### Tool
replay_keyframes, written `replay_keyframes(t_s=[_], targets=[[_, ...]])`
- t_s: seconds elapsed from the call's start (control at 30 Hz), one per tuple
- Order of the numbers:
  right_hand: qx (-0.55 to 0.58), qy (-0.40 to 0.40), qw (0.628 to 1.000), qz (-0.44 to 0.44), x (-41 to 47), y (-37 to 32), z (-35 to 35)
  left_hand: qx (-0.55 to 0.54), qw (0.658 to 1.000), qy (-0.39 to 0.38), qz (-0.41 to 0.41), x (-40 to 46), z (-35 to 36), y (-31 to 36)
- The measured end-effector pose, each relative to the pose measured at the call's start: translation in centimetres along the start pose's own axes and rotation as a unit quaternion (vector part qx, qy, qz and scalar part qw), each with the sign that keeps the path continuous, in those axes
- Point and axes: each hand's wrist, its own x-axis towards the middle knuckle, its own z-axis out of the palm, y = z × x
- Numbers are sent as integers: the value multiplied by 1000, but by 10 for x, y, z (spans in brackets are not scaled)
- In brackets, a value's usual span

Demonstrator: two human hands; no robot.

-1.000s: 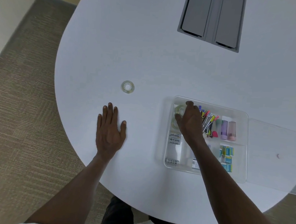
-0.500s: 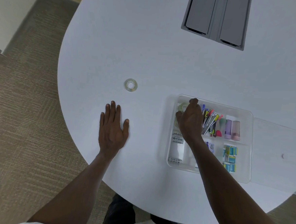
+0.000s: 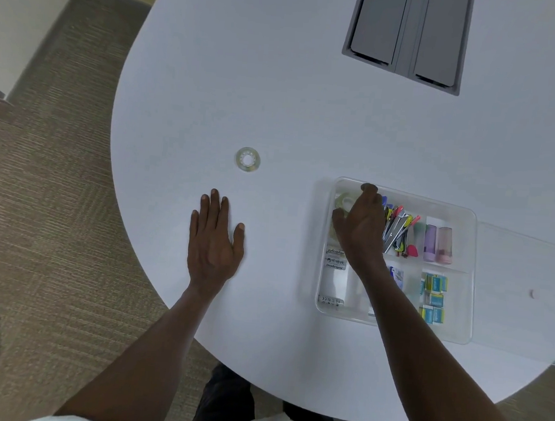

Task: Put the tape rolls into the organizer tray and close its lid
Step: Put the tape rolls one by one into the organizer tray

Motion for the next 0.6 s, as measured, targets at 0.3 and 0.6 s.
replay_keyframes(t_s=[0.3,0.6], targets=[[38,46,988,-140,10,-56,2,10,1000,4,2,0,2,-1],[-78,-185,930,-308,34,-100,71,-4,1000,20,5,0,5,-2]])
